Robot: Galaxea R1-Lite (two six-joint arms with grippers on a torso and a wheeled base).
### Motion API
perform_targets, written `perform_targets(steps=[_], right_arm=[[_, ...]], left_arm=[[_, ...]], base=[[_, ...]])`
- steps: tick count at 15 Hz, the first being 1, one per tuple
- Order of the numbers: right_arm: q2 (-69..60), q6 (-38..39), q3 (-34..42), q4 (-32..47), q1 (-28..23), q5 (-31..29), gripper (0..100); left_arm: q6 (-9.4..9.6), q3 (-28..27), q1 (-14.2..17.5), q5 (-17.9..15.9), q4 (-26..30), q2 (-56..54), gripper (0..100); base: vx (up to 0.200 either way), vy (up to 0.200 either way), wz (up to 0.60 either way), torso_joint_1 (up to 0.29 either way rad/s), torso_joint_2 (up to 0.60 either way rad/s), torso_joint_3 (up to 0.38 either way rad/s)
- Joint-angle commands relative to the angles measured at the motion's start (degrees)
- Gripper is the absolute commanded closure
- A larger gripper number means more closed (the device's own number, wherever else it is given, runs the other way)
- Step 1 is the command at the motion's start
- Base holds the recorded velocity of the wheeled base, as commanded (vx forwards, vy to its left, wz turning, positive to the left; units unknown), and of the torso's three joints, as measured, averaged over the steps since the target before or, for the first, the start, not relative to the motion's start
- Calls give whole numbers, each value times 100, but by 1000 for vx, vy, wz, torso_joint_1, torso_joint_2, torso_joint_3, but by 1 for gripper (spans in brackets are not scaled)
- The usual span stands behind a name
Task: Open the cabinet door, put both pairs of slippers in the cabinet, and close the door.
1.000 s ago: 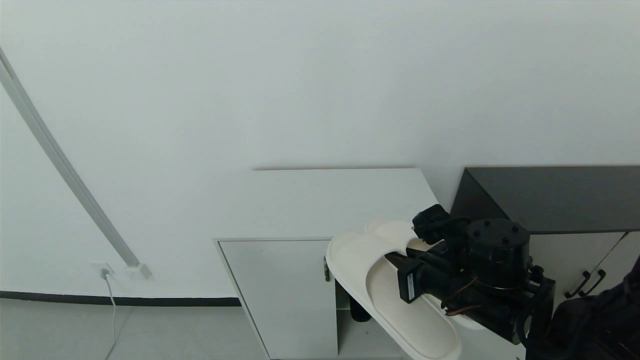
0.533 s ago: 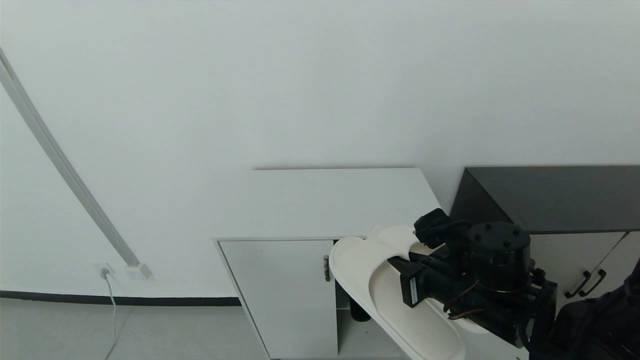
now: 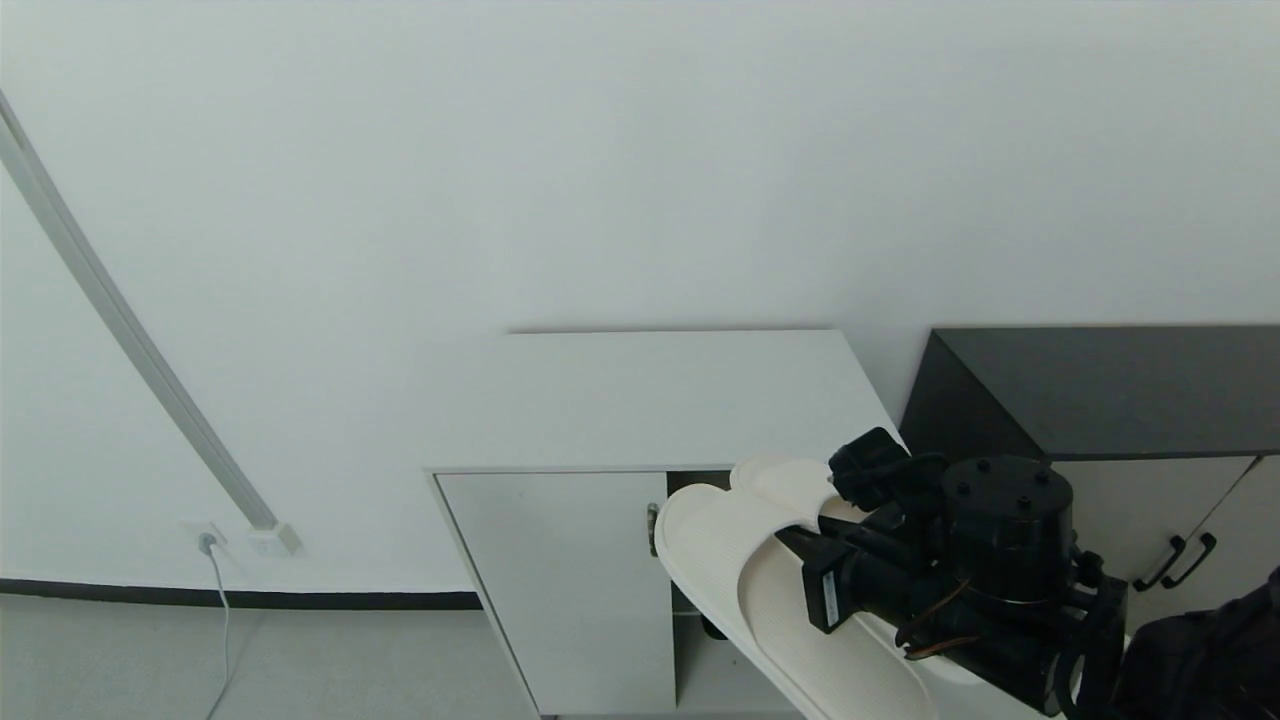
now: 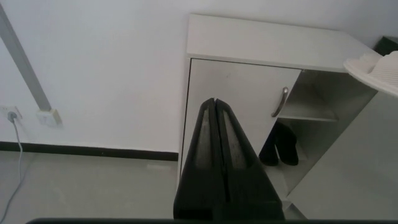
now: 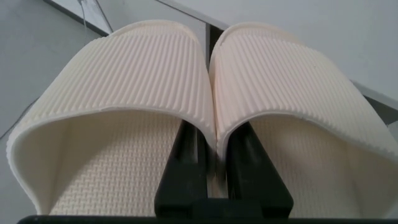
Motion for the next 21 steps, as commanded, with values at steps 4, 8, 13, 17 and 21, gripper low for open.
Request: perform_targets(steps=[4,8,13,17,21], right_arm=[[-61,-34,47,0,34,1,100],[-52,-25,47,0,42,10,100],[-43,-25,56,0,51,1,100],[-34,-34,100,0,60,10,100],[-17,-34,109,0,60,10,100]], left_arm=[[-4,1,1,4,-1,9,100],[-4,1,1,4,-1,0,100],[-4,1,1,4,-1,0,100],[-4,1,1,4,-1,9,100],[-4,1,1,4,-1,0,100]], base=[[0,0,0,-148,343,192],[0,0,0,-157,371,199],[0,0,0,-179,410,236],[0,0,0,-228,546,310],[0,0,0,-216,543,315]])
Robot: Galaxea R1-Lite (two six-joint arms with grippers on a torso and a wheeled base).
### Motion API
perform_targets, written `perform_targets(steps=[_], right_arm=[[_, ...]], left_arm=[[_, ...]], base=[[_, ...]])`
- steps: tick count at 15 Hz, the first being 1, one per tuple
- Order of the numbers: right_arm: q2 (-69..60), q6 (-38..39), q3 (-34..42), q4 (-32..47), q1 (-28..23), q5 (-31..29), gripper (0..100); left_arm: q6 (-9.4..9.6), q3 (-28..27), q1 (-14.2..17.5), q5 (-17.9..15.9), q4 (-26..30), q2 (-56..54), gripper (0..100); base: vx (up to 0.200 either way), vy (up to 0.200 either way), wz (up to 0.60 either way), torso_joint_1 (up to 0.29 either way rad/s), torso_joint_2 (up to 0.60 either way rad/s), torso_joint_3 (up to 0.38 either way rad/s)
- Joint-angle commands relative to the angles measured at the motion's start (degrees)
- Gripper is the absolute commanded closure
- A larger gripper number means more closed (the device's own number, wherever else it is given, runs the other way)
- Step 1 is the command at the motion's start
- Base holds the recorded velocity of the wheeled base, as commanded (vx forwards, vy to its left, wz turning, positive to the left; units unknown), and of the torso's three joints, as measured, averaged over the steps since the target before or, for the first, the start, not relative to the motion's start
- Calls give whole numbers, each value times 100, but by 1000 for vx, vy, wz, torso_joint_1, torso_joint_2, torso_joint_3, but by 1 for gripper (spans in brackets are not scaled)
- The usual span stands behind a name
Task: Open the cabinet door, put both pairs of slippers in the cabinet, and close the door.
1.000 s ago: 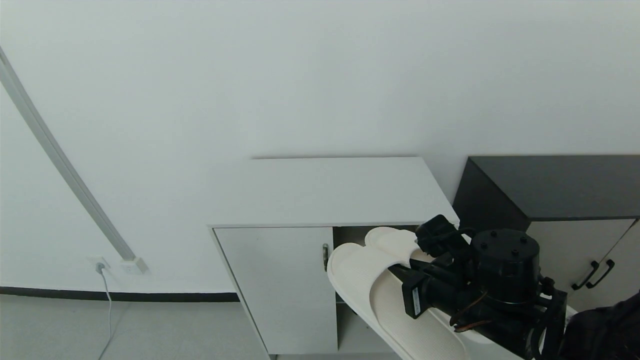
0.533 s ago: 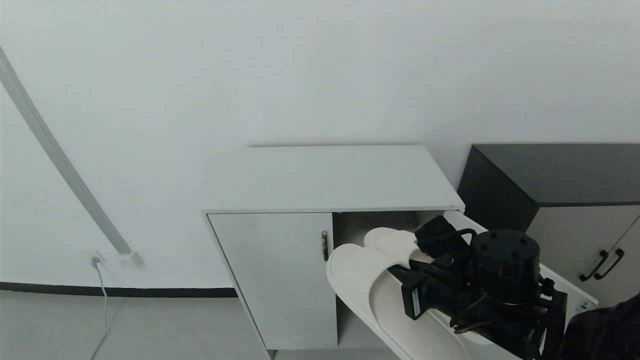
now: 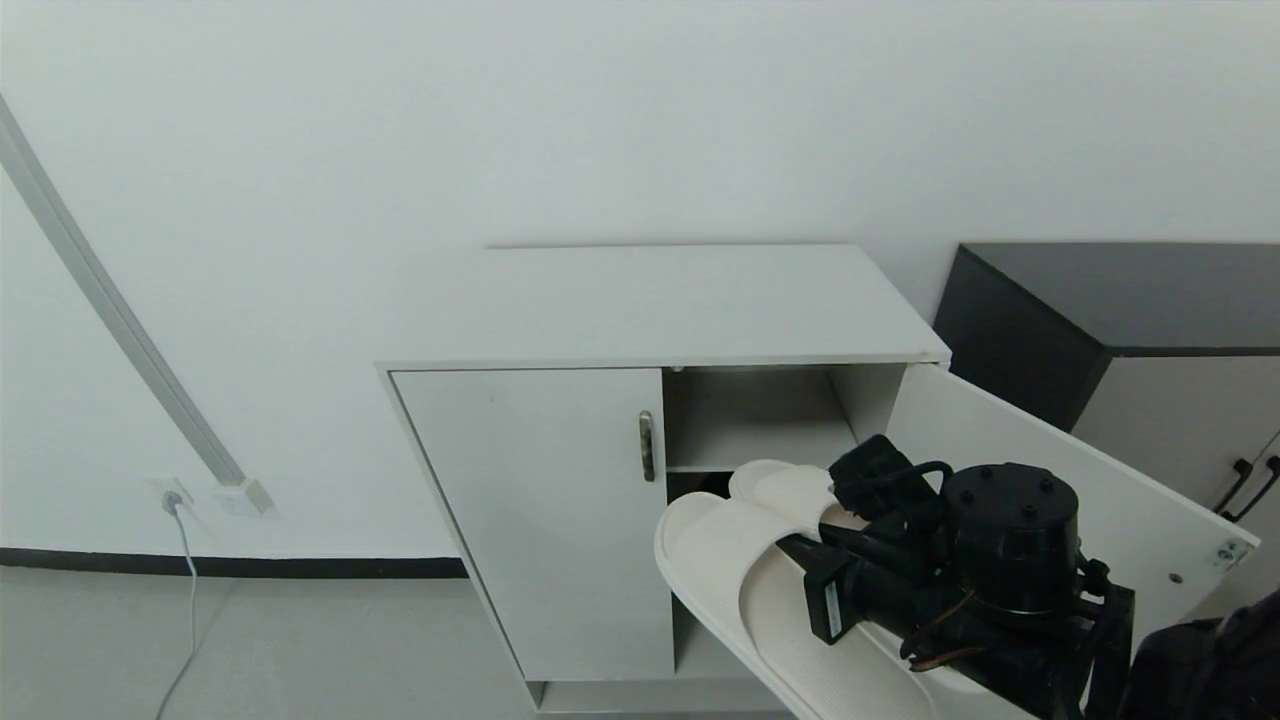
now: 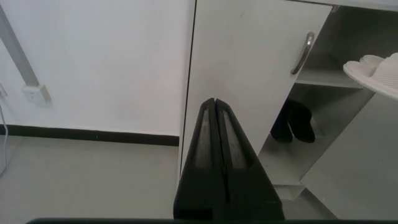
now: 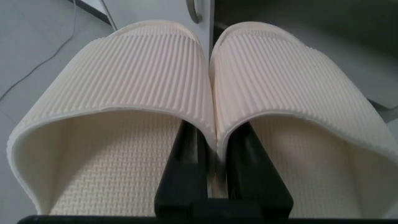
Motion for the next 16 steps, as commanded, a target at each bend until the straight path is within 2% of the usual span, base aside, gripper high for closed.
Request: perform_targets(steps=[1,10,16], right_arm=[[13,-1,6,-2,1,-1,100],[5,8,42,-11,36,-1,100],[13,-1,50,-11,45,-1,100]], left_arm=[[-1,1,1,2,-1,0,100],[-1,1,1,2,-1,0,100],[-1,1,1,2,-1,0,100]], base=[[0,0,0,-203,515,320],[0,0,0,-171,496,319],[0,0,0,-113,460,345]])
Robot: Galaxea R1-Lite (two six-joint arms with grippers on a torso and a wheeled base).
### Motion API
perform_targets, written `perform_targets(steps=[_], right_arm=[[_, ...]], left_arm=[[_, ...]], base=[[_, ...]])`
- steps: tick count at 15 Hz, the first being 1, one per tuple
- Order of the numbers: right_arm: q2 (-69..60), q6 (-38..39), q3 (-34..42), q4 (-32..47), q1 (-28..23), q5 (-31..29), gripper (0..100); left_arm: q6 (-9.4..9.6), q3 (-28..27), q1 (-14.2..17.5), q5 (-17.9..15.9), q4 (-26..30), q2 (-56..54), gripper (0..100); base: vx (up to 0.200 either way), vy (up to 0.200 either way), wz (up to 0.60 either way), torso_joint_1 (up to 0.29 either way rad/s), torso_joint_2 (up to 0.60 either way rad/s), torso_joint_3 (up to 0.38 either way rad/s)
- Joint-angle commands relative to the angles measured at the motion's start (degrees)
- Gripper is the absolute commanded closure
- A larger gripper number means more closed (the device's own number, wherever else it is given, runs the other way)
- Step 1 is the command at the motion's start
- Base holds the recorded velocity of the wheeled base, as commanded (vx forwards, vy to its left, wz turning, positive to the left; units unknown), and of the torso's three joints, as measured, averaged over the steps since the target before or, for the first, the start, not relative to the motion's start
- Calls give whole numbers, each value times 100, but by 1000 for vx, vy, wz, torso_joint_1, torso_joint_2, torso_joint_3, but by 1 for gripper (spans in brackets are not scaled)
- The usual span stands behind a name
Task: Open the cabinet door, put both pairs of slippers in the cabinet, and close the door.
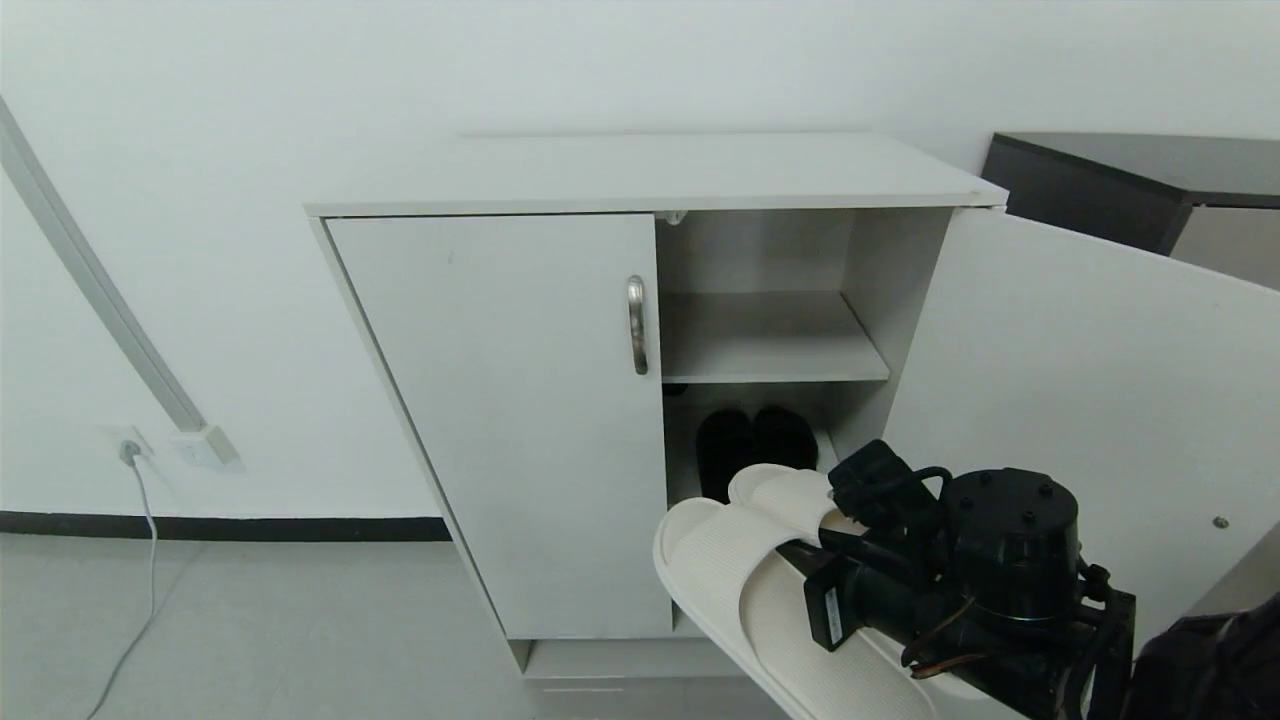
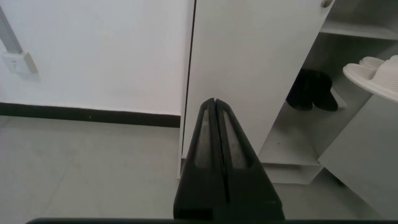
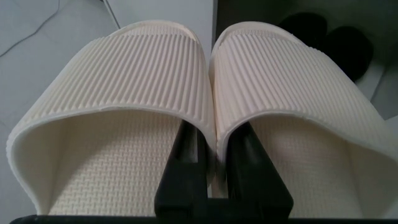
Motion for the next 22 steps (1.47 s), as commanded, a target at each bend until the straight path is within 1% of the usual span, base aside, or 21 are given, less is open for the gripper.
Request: perform_targets(steps=[1,5,7,15,16,22], right_arm=[[13,-2,-2,-2,7,-1,100],[13,-2,15,-2,7,-1,100],[13,-2,51,-2,7,-1,100],[5,15,103,-11,-1,8,100],[5,15,103,-11,-1,8,100],[57,7,15,-11,16,-10,100]], left_arm=[[-1,1,1,4,-1,0,100],[-1,1,1,4,-1,0,100],[-1,1,1,4,-1,9,100],[-1,1,1,4,-1,0,100],[-1,1,1,4,-1,0,100],[-1,1,1,4,-1,9,100]], base=[[0,0,0,-71,437,359],[0,0,0,-33,437,400],[0,0,0,-7,183,183],[0,0,0,0,11,6],[0,0,-600,-2,-2,7],[0,0,0,0,0,0]])
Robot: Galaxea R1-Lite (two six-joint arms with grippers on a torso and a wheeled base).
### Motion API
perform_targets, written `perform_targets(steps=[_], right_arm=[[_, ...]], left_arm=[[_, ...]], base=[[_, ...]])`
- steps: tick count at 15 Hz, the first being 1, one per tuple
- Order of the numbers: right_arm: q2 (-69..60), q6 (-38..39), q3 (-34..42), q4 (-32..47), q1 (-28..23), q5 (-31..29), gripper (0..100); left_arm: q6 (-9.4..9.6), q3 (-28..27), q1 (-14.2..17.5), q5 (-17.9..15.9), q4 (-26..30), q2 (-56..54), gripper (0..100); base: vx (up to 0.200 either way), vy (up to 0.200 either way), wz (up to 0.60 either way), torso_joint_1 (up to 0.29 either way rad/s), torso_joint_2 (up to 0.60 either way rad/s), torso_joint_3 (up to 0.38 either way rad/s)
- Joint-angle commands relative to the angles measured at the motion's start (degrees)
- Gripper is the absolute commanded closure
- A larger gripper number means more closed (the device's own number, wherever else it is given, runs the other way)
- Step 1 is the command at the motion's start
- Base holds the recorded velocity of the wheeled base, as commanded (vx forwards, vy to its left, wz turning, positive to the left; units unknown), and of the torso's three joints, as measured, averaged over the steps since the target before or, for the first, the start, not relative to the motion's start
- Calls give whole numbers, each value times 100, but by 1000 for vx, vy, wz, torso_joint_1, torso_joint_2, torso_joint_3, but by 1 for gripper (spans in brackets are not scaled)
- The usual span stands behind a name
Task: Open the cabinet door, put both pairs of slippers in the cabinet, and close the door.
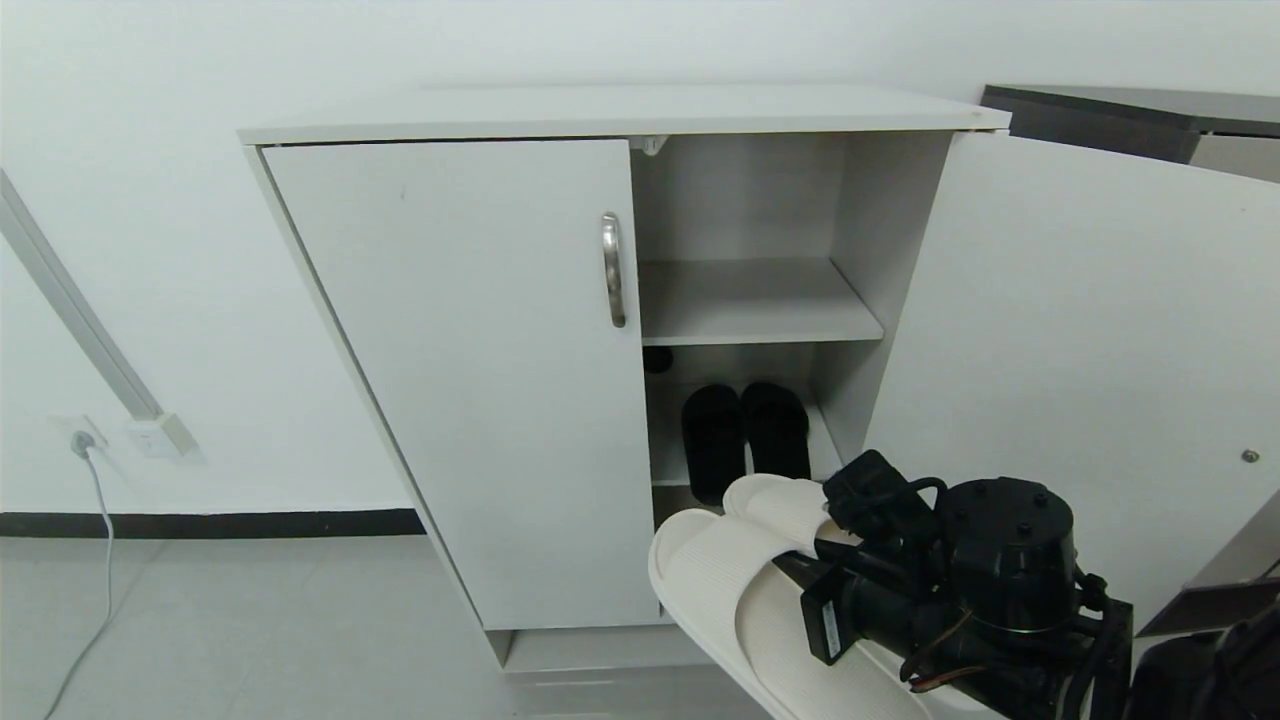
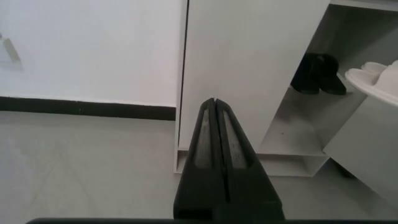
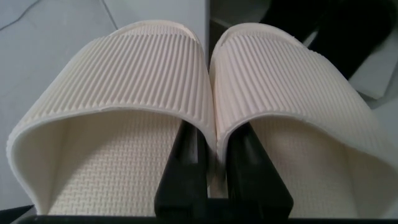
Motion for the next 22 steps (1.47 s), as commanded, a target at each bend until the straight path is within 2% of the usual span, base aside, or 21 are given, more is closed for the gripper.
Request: perform_targets(steps=[1,3,4,5,6,7,9,10,12,16,22], right_arm=[[135,-7,-140,0,32,-83,100],[381,54,-615,35,155,-900,100],[644,169,-1080,316,251,-1682,100],[697,362,-1362,764,374,-1964,100],[697,441,-1432,896,410,-2007,100],[600,1083,-2161,2382,577,-2377,100],[416,1786,-3067,4271,805,-2702,100],[398,2041,-3559,4922,831,-2851,100],[433,2102,-4262,5247,823,-3264,100],[275,1531,-5044,5229,761,-3484,100],[302,1179,-5369,5177,445,-3651,100]], left_arm=[[-1,1,9,4,-1,0,100],[-1,1,9,4,-1,0,100],[8,1,9,4,-1,0,100],[8,1,9,4,-1,0,100],[8,1,9,4,-1,0,100],[8,1,9,-5,-1,0,100],[16,1,9,-5,-1,0,100],[8,1,9,-5,-1,0,100],[16,1,9,-5,-1,9,100],[16,1,9,-5,-1,0,100],[25,1,9,-5,-1,0,100]], base=[[0,0,0,0,0,0],[0,0,0,0,0,0],[0,0,0,0,0,0],[0,0,0,0,0,0],[0,0,0,0,0,0],[0,0,0,0,0,0],[0,0,0,0,0,0],[0,0,0,0,0,0],[0,0,0,0,0,0],[0,0,0,0,0,0],[0,0,0,0,0,0]])
